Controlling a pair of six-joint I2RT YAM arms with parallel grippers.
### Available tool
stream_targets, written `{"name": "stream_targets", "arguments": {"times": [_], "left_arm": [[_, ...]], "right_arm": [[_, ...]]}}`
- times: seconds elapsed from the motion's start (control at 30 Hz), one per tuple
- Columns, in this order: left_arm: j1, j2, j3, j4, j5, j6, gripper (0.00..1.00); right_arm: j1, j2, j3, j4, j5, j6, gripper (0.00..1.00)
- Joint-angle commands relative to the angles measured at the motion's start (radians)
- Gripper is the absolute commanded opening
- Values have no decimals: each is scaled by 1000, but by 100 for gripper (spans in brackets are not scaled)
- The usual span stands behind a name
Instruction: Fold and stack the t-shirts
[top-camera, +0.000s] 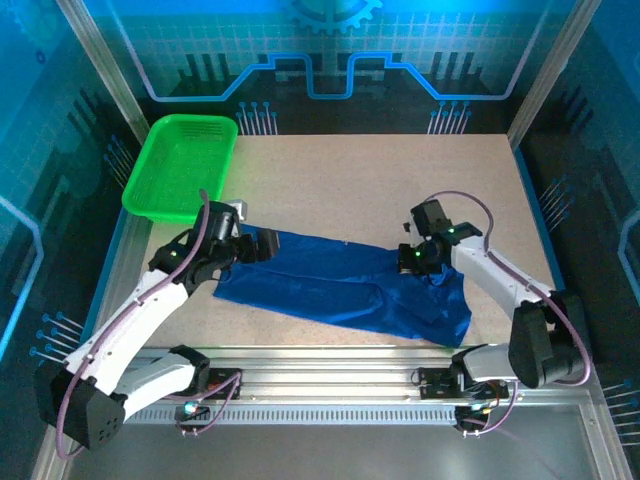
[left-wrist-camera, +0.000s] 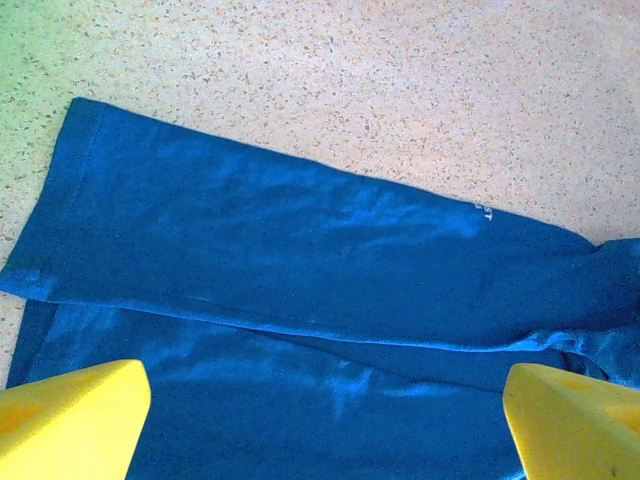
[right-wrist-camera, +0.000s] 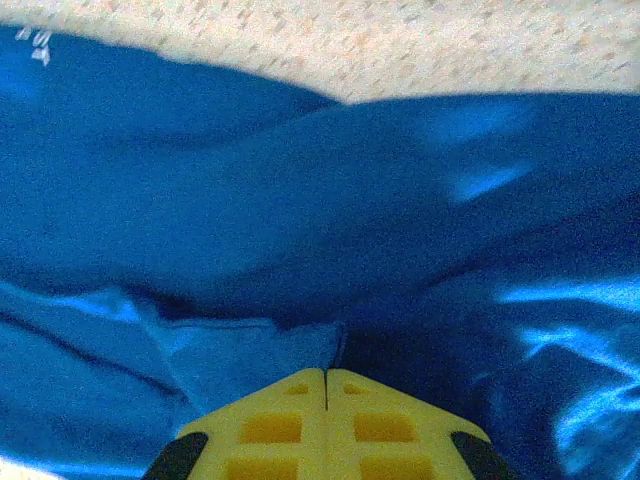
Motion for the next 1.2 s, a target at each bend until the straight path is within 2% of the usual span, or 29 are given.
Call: {"name": "stream_targets", "arguments": {"times": [0.0, 0.17, 0.3, 0.43, 0.6, 0.7, 0.83, 0.93, 1.07, 1.17], "left_arm": [[9, 4, -7, 19, 11, 0, 93], [9, 21, -33, 37, 6, -13, 93], [9, 59, -37, 55, 8, -18, 93], [9, 119, -26, 76, 24, -17, 93], [8, 164, -17, 103, 14, -20, 94], [7, 191, 0, 124, 18, -15, 94], [-10, 267, 56, 149, 16, -1, 94], [-25, 366, 124, 134, 26, 22, 95], [-24, 563, 282, -35, -5, 26, 92], [-21, 675, 343, -107, 0, 13, 86]], "right_arm": [[76, -53, -42, -49, -56, 56, 4], [222, -54, -80, -38, -122, 158, 5], [305, 3, -19, -126, -111, 162, 7], [344, 57, 52, -176, -193, 146, 20], [384, 14, 110, -204, -245, 102, 45], [342, -62, 126, -238, -184, 107, 56], [166, -91, 102, -373, 29, 213, 60], [55, -98, -6, -299, 0, 276, 60], [31, -43, -87, -234, 23, 324, 58], [27, 37, -94, -214, 38, 352, 50]]}}
